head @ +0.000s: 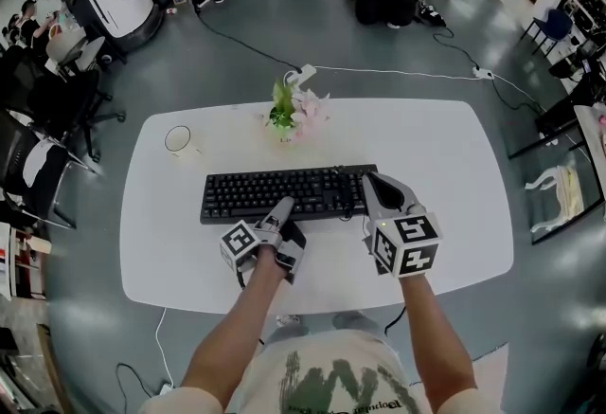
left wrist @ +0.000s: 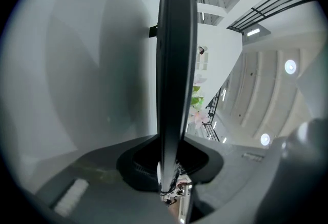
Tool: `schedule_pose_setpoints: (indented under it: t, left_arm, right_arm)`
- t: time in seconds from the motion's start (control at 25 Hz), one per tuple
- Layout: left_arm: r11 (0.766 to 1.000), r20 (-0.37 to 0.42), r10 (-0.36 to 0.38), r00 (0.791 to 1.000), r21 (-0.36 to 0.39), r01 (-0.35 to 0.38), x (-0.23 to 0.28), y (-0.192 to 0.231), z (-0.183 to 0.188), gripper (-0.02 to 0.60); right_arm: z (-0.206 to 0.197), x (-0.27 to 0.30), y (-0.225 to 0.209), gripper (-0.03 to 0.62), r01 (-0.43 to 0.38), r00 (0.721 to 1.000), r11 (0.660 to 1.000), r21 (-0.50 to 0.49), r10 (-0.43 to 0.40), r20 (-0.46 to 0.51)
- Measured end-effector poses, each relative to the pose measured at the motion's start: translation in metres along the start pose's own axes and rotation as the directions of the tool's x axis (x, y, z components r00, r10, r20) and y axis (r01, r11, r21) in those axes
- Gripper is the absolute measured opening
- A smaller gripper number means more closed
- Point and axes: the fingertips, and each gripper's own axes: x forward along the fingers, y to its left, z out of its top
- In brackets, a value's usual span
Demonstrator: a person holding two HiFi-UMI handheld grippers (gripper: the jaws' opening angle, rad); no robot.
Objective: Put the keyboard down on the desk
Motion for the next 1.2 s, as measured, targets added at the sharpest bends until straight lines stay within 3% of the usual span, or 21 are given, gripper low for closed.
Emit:
schedule_pose_setpoints:
  t: [0.36, 0.6, 0.84, 1.2]
  left_arm:
    - [0.999, -0.005, 0.045, 0.999, 0.017, -0.045, -0.001, 0.007, 0.002, 0.094]
    - [0.998, 0.003, 0.063, 0.998, -0.020, -0.063, -0.001, 0.008, 0.003, 0.104]
    - [0.992, 0.004, 0.124, 0.992, -0.032, -0.124, 0.001, 0.008, 0.002, 0.228]
    - [0.965, 0.027, 0.255, 0.967, -0.067, -0.253, 0.004, 0.012, 0.005, 0.272]
  right_arm:
    - [0.000, 0.005, 0.004, 0.000, -0.015, 1.000, 1.000, 0.001, 0.015, -0.007]
    - [-0.003, 0.008, 0.005, 0.000, -0.021, 1.000, 1.000, 0.004, 0.021, -0.021]
    - [-0.005, 0.008, 0.007, 0.000, -0.028, 0.999, 1.000, 0.007, 0.029, -0.026]
    - [-0.007, 0.006, 0.006, 0.000, -0.036, 0.999, 0.999, 0.010, 0.037, -0.031]
